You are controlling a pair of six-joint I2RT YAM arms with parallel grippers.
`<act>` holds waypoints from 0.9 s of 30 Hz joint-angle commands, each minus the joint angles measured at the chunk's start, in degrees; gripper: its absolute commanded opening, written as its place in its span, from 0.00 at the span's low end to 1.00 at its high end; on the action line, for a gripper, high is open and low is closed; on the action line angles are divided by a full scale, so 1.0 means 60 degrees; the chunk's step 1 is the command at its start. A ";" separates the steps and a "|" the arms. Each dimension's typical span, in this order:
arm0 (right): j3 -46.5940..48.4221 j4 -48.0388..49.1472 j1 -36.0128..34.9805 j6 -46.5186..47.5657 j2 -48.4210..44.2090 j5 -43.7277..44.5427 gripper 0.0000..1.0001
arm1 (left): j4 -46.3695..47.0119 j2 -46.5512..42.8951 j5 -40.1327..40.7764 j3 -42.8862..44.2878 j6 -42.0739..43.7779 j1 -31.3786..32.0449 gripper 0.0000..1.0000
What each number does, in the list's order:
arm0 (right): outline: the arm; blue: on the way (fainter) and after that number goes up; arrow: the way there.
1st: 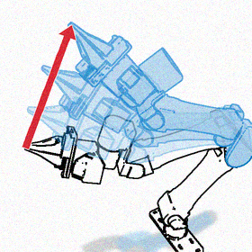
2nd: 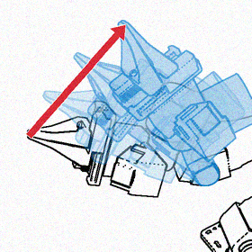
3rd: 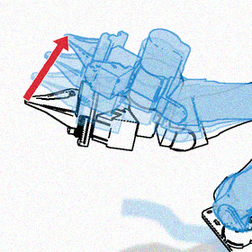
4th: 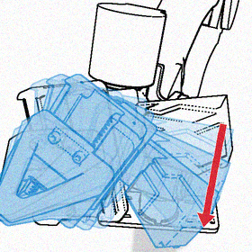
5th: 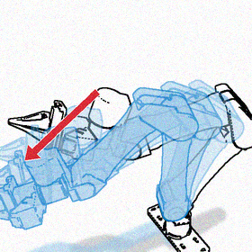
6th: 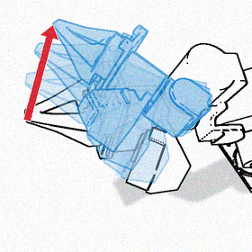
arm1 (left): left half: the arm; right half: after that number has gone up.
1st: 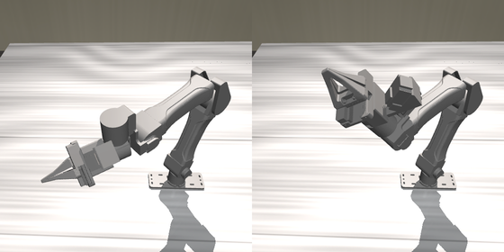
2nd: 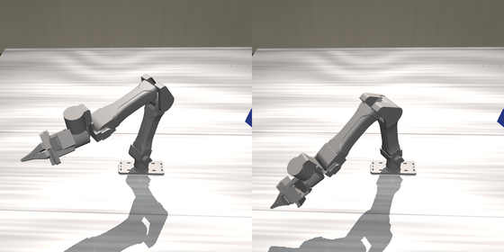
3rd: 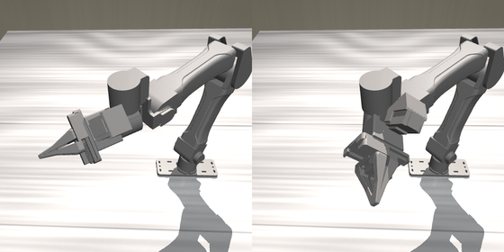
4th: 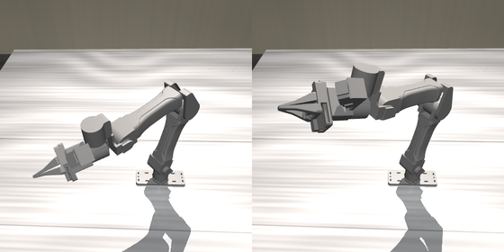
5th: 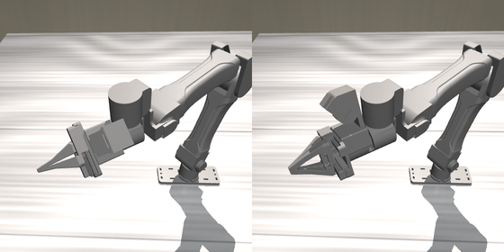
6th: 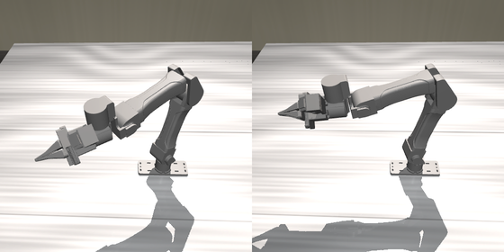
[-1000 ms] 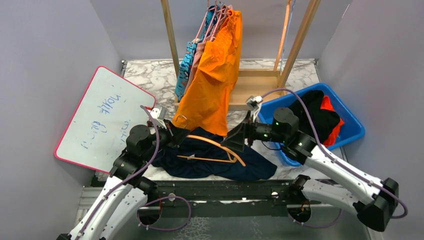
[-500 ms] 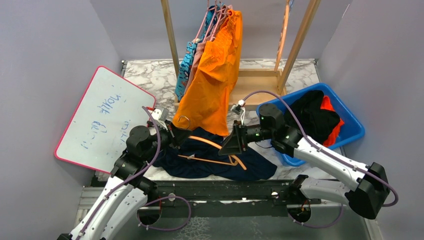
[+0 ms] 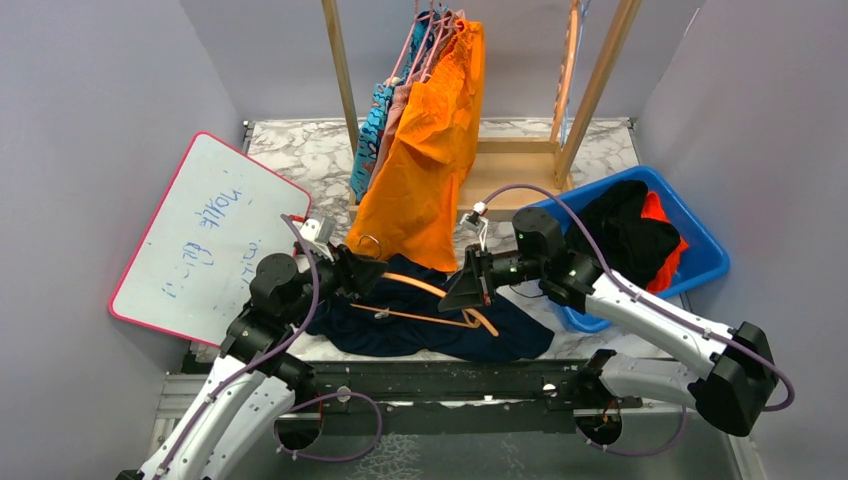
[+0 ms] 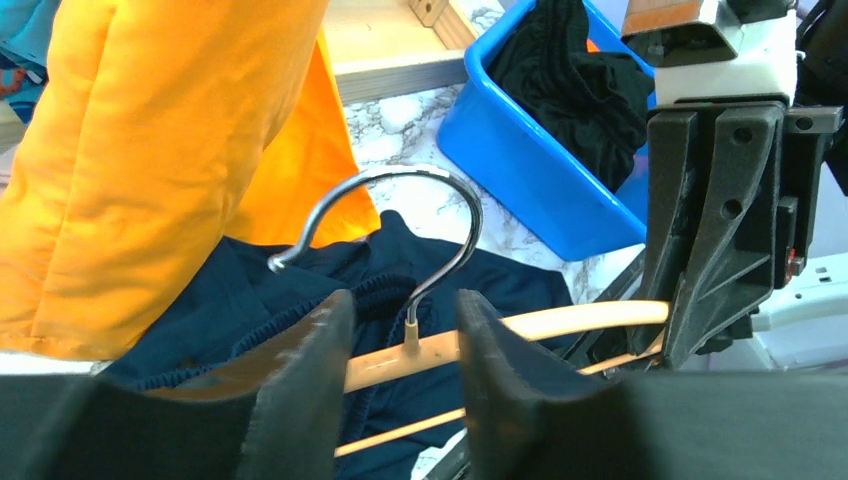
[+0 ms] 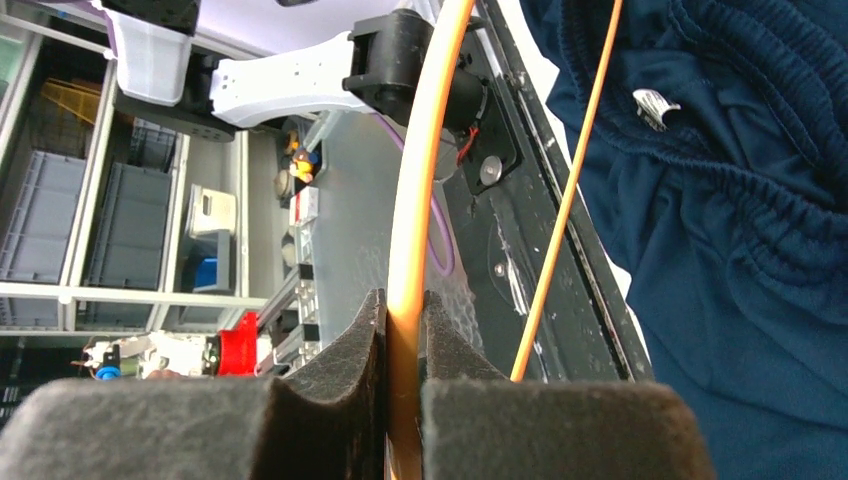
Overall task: Remove the shorts from the hanger
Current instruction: Remove the shorts from the clothes rod.
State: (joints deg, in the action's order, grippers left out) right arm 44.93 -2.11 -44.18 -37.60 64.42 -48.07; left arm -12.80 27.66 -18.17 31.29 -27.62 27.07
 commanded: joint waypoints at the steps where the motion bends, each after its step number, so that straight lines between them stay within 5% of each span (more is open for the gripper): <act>1: 0.0190 -0.0976 -0.0004 0.0625 -0.0450 0.0242 0.01 | 0.0023 -0.0263 0.0075 0.0197 0.0133 -0.0044 0.53; 5: 0.0132 -0.1804 -0.0004 0.0774 -0.1101 0.0899 0.01 | -0.0317 -0.0343 -0.0139 0.0387 0.0405 -0.0044 0.77; 10: 0.0279 -0.3011 -0.0004 0.1150 -0.2368 0.2098 0.01 | -0.0426 -0.0372 -0.0818 0.0539 0.0723 -0.0044 0.93; 21: 0.0747 -0.4864 -0.0004 0.1561 -0.3929 0.3595 0.01 | 0.0177 -0.0842 -0.3361 0.0428 0.1826 -0.0040 0.99; 27: 0.1522 -0.5785 -0.0004 0.1655 -0.4769 0.3291 0.01 | -0.0051 -0.1189 -0.2157 0.0418 0.2237 -0.0044 0.99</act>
State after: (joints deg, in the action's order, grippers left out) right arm 48.51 -32.84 -44.23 -29.50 39.29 -29.54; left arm -14.24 22.06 -33.63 33.36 -17.32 27.07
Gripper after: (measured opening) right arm 0.093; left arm 0.987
